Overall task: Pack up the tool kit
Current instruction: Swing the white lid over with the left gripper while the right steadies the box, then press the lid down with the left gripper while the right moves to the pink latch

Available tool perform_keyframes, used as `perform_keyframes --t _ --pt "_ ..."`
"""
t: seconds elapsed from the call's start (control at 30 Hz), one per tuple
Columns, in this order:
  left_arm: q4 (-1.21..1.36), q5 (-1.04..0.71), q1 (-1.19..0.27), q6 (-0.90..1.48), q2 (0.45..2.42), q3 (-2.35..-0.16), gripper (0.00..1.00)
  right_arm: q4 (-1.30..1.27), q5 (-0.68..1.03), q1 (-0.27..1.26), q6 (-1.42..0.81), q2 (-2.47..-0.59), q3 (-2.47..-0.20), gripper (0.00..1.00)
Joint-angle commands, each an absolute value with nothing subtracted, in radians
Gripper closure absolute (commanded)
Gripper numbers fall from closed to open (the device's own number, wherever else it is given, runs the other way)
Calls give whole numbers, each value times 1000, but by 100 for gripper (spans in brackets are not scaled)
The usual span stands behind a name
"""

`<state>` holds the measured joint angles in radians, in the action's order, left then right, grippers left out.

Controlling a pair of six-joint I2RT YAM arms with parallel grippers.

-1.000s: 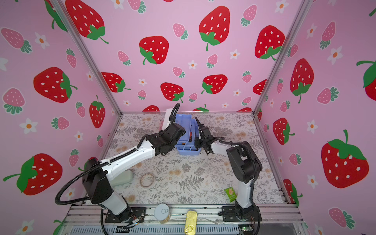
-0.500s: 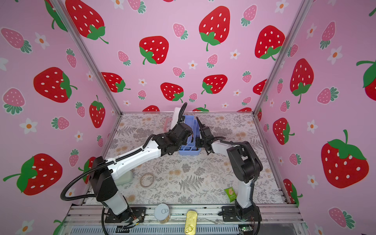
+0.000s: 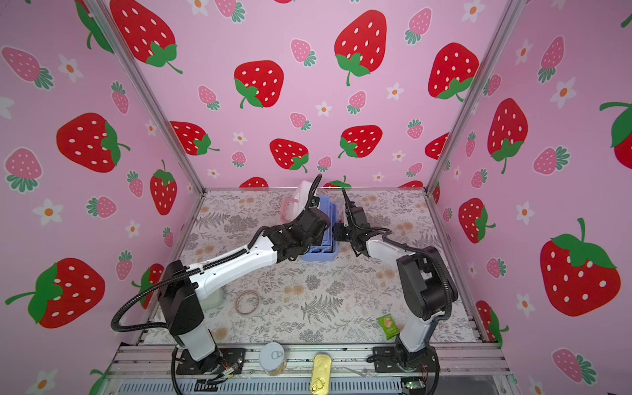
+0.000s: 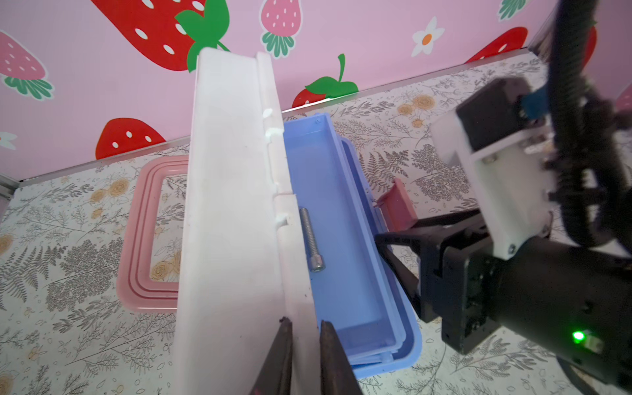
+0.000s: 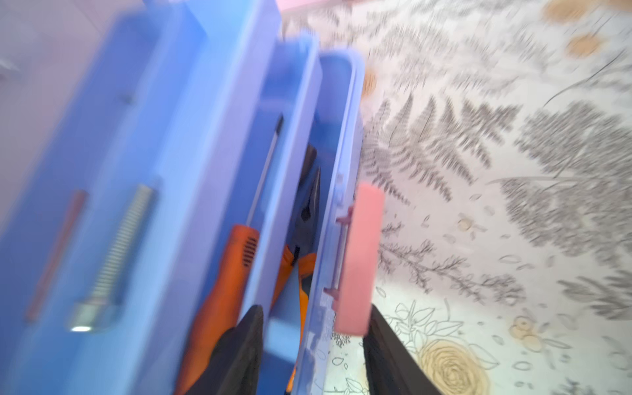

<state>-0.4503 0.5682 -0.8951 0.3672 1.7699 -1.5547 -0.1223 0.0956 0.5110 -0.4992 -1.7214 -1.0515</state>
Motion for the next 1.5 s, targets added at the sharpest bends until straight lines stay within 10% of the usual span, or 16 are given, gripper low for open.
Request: perform_keyframes --t 0.0,0.47,0.7,1.47 --pt "-471 544 -902 381 1801 -1605 81 -152 111 495 -530 -1657 -1009 49" --pt "-466 456 -927 392 1842 -1681 74 -268 206 340 -621 -1614 -821 49" --pt "-419 418 -928 358 1793 -1697 63 -420 348 331 -717 -1700 -737 77" --pt "-346 402 -744 429 1762 -1485 39 -757 363 449 -1101 -2038 -768 66"
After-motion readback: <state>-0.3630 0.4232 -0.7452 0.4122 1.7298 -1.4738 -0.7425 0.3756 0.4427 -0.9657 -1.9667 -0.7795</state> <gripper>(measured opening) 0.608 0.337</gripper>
